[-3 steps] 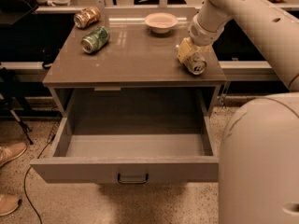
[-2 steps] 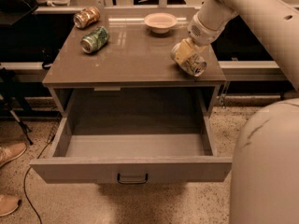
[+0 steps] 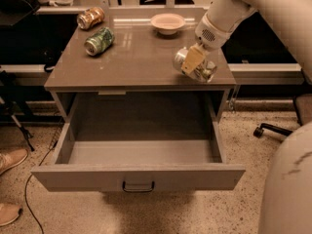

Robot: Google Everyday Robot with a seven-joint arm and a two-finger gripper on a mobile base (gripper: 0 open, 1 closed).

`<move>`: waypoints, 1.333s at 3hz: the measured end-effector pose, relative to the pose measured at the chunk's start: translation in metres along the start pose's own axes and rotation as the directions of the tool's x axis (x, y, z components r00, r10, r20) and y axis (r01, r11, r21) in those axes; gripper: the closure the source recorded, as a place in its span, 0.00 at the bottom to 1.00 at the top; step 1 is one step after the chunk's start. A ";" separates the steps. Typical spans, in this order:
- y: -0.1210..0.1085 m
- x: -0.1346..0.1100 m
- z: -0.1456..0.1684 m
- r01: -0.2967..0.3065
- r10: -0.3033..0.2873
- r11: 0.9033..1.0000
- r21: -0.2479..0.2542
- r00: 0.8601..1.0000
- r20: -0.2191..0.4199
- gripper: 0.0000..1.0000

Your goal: Place 7up can into top drawer

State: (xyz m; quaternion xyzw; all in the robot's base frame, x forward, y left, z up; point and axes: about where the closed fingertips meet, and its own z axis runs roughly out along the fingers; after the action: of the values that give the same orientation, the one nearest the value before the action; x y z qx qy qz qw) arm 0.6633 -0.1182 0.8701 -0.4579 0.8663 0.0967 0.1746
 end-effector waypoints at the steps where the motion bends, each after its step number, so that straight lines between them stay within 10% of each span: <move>1: 0.000 0.000 0.000 0.000 0.000 1.000 0.000 1.000 0.000 1.00; 4: 0.055 0.100 -0.005 -0.156 0.156 0.988 -0.018 0.988 0.021 1.00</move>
Offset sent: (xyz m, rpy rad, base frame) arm -0.0568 -0.0443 -0.0129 0.0583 0.0244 -0.0652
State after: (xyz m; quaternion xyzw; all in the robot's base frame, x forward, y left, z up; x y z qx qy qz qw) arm 0.5644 -0.1648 0.8363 -0.3891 0.8967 0.1219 0.1725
